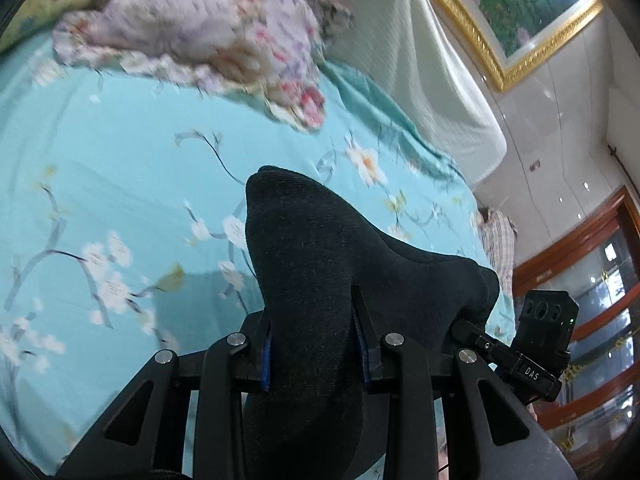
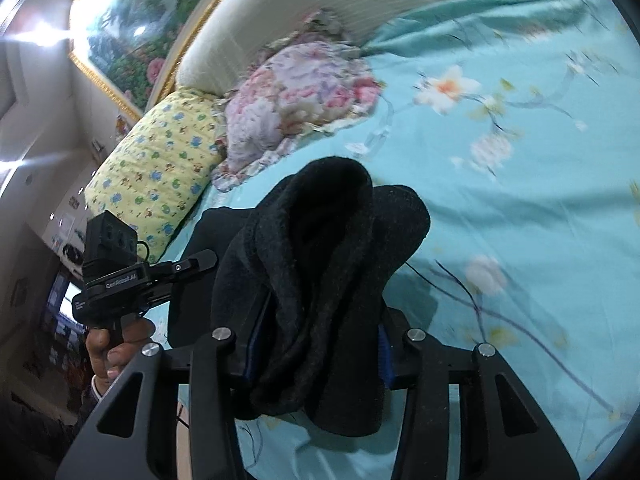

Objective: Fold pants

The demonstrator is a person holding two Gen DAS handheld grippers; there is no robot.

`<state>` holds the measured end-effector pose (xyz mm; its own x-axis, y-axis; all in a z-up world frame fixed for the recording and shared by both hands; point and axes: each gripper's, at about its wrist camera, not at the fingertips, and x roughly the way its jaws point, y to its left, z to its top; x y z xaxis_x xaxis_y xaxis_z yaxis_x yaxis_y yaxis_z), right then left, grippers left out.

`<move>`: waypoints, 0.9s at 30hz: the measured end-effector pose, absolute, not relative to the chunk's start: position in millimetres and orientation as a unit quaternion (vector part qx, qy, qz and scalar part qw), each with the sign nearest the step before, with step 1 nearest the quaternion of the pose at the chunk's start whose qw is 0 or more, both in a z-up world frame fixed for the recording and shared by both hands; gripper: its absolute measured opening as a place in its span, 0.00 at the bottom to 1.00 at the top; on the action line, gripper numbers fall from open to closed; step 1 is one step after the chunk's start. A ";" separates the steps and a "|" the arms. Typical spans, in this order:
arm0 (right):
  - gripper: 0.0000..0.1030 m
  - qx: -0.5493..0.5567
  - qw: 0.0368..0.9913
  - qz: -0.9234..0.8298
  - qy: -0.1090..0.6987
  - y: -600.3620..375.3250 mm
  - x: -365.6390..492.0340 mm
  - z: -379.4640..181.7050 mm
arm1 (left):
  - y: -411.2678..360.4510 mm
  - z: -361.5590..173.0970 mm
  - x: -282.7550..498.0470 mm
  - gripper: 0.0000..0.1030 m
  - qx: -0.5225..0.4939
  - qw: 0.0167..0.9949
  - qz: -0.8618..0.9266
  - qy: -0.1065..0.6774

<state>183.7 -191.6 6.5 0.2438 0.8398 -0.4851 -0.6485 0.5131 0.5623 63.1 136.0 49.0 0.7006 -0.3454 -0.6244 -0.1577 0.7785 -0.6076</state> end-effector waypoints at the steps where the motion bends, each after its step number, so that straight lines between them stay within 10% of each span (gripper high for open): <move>1: 0.45 0.119 0.778 0.484 0.383 -185.0 184.4 11.3 | 141.9 53.7 59.0 0.30 -0.328 0.864 -0.048 0.378; 27: 0.44 0.032 0.735 0.557 0.386 -32.1 240.9 43.5 | 241.9 58.1 60.6 0.29 -0.342 0.870 0.068 0.350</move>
